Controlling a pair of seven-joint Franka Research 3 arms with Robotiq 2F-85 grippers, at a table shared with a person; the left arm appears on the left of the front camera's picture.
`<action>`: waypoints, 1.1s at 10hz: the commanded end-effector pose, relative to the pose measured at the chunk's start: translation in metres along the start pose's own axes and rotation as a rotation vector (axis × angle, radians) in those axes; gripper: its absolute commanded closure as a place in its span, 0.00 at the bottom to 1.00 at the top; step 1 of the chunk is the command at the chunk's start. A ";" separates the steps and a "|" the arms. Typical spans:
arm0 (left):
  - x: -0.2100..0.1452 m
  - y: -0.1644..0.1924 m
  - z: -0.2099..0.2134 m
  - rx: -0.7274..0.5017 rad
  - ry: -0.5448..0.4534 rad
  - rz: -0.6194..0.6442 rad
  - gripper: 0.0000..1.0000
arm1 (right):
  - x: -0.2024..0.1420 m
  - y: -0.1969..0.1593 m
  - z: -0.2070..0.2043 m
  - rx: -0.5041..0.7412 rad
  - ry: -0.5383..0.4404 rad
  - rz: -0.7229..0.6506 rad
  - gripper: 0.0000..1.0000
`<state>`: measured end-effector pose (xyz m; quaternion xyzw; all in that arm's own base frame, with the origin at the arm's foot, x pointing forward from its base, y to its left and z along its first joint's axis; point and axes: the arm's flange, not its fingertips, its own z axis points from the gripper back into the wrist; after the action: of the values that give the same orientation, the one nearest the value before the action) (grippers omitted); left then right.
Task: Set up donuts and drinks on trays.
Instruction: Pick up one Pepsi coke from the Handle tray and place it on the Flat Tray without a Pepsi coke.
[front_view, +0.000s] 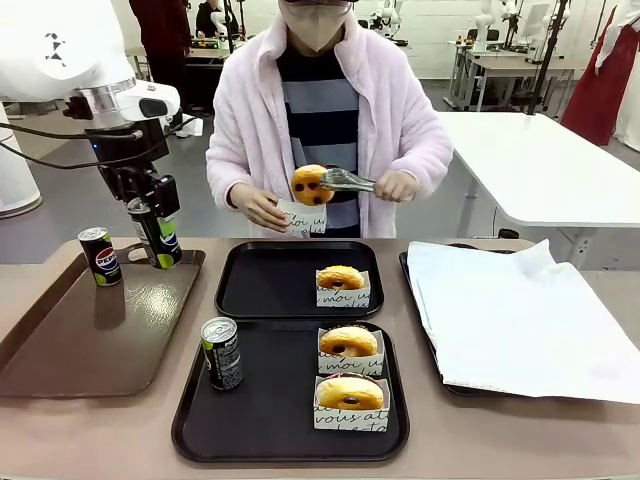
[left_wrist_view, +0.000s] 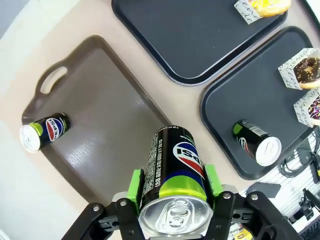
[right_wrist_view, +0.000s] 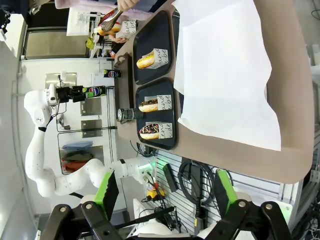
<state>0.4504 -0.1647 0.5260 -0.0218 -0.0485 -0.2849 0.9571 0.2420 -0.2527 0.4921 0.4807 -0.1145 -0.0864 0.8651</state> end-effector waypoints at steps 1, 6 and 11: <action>-0.014 0.002 0.002 -0.031 -0.014 -0.035 0.42 | 0.002 0.000 0.001 0.025 -0.008 0.012 0.00; 0.047 -0.019 -0.015 0.042 -0.031 -0.022 0.42 | 0.002 0.000 0.001 0.025 -0.008 0.012 0.00; -0.012 -0.002 -0.003 0.030 0.087 -0.191 0.42 | 0.002 0.000 0.001 0.025 -0.008 0.012 0.00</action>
<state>0.4779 -0.2042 0.5028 -0.0194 -0.0265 -0.3307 0.9432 0.2421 -0.2527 0.4919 0.4809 -0.1143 -0.0865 0.8650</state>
